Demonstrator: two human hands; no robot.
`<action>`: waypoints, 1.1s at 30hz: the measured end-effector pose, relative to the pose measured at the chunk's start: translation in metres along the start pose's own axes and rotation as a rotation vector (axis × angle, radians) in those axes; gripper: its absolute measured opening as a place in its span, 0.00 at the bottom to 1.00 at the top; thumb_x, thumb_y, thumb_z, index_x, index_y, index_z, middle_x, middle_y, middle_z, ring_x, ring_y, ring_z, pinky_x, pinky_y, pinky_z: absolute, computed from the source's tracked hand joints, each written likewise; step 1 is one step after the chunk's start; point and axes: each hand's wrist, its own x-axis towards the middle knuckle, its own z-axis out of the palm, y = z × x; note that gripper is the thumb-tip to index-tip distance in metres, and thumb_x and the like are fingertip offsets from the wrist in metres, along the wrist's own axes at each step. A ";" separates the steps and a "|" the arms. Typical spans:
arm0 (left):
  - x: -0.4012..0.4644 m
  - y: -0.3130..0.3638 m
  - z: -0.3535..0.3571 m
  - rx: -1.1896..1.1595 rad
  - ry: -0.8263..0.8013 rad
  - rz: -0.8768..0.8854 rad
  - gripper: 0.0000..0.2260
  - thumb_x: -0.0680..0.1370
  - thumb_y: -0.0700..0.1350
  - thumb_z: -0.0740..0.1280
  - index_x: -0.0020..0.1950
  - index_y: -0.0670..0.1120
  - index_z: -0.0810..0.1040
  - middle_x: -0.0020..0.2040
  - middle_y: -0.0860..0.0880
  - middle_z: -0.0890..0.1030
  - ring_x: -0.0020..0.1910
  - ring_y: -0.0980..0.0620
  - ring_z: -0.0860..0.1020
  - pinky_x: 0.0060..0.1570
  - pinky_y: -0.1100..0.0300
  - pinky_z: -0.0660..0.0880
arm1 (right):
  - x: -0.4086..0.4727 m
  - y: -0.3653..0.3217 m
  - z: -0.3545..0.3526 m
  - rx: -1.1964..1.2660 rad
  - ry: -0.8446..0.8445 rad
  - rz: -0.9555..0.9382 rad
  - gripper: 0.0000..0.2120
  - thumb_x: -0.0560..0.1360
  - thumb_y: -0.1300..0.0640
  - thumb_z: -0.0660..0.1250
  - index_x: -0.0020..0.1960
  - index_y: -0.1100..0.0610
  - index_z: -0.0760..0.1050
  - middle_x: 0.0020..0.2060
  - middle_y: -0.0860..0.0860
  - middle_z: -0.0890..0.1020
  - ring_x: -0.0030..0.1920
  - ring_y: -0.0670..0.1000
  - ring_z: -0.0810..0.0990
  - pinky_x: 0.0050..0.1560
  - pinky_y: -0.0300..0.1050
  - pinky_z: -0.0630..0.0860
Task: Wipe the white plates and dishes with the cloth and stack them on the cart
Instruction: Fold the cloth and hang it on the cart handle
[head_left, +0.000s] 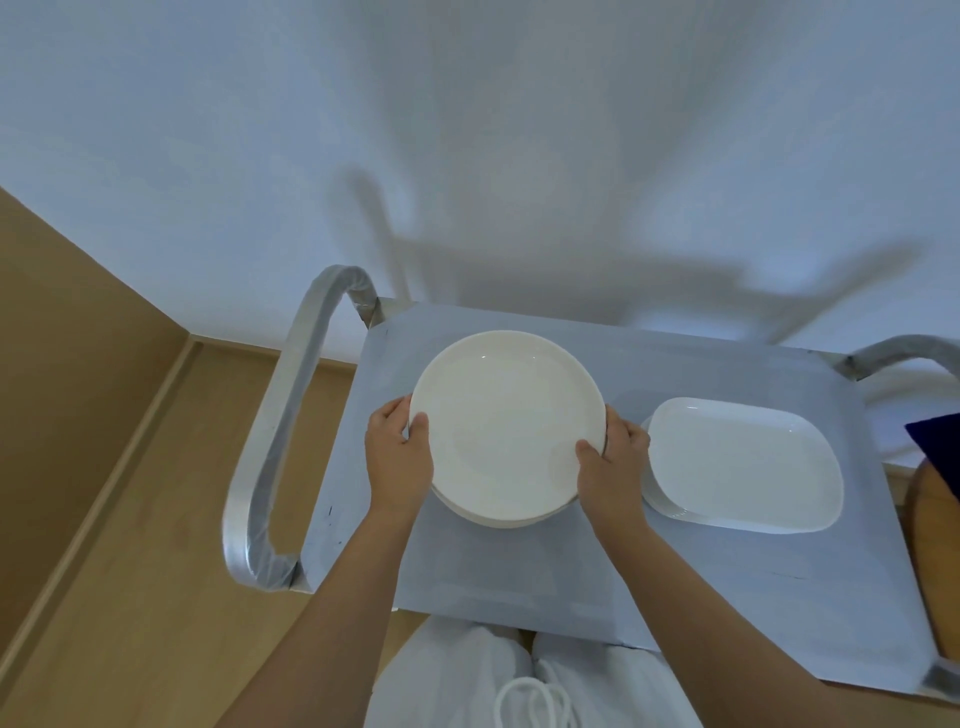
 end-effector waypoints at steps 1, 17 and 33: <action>0.000 0.000 0.000 0.008 -0.007 0.008 0.15 0.82 0.41 0.60 0.68 0.42 0.73 0.65 0.43 0.70 0.61 0.49 0.72 0.57 0.59 0.71 | 0.000 0.000 0.000 0.007 0.002 -0.003 0.24 0.75 0.69 0.59 0.70 0.59 0.65 0.57 0.49 0.61 0.60 0.52 0.66 0.63 0.43 0.64; -0.002 -0.002 0.000 0.146 -0.021 0.095 0.18 0.84 0.45 0.54 0.72 0.44 0.70 0.54 0.43 0.81 0.49 0.49 0.77 0.50 0.57 0.74 | -0.002 0.007 0.001 -0.072 -0.063 -0.003 0.27 0.80 0.63 0.54 0.76 0.58 0.50 0.73 0.53 0.58 0.72 0.52 0.59 0.70 0.44 0.56; -0.012 -0.022 -0.009 -0.528 -0.459 -0.420 0.44 0.64 0.75 0.63 0.76 0.57 0.61 0.74 0.50 0.68 0.73 0.44 0.63 0.70 0.36 0.60 | 0.001 0.018 0.005 0.565 -0.321 0.322 0.40 0.66 0.35 0.62 0.74 0.47 0.58 0.69 0.51 0.71 0.66 0.55 0.72 0.66 0.60 0.68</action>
